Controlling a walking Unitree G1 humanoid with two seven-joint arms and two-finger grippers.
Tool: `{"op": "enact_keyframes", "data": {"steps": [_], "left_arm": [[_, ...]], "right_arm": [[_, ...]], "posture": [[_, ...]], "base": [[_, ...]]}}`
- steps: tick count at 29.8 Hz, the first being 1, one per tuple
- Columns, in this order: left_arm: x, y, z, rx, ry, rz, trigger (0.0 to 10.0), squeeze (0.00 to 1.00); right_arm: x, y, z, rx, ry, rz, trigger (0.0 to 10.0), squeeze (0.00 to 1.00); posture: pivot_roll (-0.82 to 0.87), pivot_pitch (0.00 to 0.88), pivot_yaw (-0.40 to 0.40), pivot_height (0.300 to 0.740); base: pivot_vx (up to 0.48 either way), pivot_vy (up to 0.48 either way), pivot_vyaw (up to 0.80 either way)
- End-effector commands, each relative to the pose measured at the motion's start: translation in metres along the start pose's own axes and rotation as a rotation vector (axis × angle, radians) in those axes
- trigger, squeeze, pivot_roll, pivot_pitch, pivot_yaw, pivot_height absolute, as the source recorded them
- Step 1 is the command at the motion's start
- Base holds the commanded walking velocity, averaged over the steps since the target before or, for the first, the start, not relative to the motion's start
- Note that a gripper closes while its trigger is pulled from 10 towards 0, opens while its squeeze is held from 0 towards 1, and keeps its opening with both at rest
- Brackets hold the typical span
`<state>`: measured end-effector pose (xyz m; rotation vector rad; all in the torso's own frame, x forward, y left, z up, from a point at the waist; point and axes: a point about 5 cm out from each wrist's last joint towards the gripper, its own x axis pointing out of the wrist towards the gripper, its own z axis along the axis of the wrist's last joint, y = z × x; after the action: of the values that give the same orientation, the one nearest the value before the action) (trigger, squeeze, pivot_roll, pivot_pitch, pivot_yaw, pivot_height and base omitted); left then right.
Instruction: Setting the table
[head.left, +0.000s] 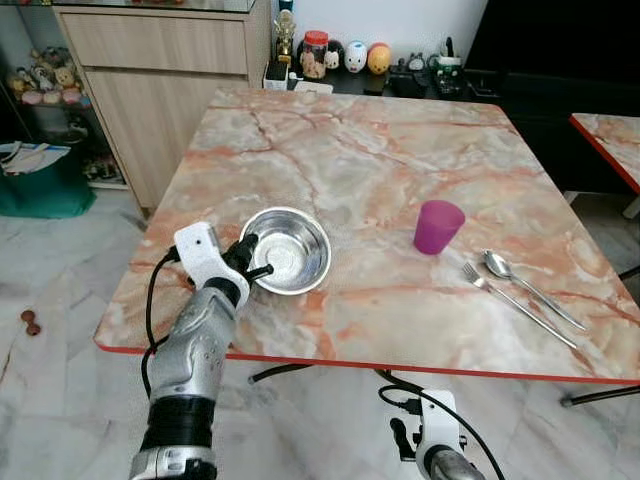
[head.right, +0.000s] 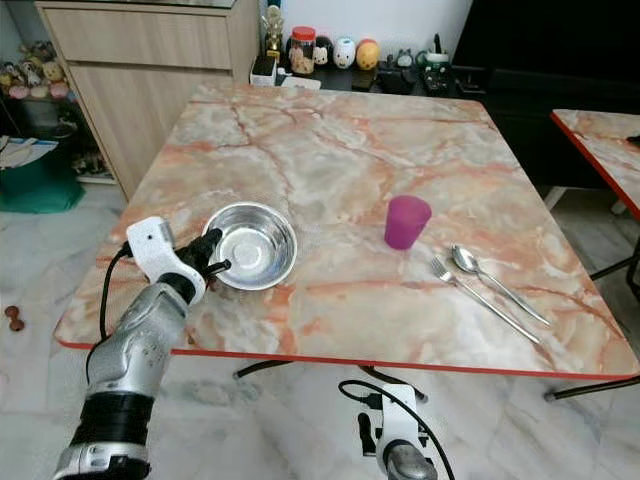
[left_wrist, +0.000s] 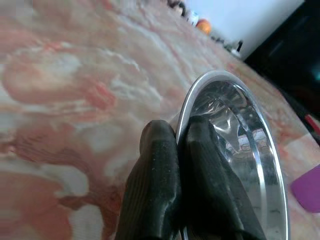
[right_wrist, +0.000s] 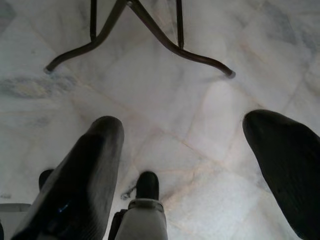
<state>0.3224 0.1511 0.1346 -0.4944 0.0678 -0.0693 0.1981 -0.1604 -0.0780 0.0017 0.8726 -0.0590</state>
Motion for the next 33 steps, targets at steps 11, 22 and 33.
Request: {"op": "enact_keyframes", "data": {"steps": [11, 22, 33], "left_arm": [[-0.029, 0.002, 0.020, -0.123, -0.146, -0.109, 10.0, 0.00], [-0.030, -0.010, 0.029, -0.080, -0.213, -0.161, 10.0, 0.00], [-0.025, -0.016, 0.031, -0.048, -0.231, -0.181, 10.0, 0.00]], "right_arm": [[0.000, -0.007, -0.001, 0.020, 0.000, -0.028, 10.0, 0.00], [-0.001, -0.006, -0.003, 0.034, -0.007, -0.035, 10.0, 0.00], [-0.002, -0.005, -0.004, 0.042, -0.008, -0.038, 10.0, 0.00]], "posture": [[-0.01, 0.000, -0.077, 0.740], [-0.01, 0.000, -0.072, 0.740], [-0.02, 0.000, -0.068, 0.740]], "base": [[0.000, 0.000, 0.00], [0.000, 0.000, 0.00], [0.000, -0.067, 0.00]]}}
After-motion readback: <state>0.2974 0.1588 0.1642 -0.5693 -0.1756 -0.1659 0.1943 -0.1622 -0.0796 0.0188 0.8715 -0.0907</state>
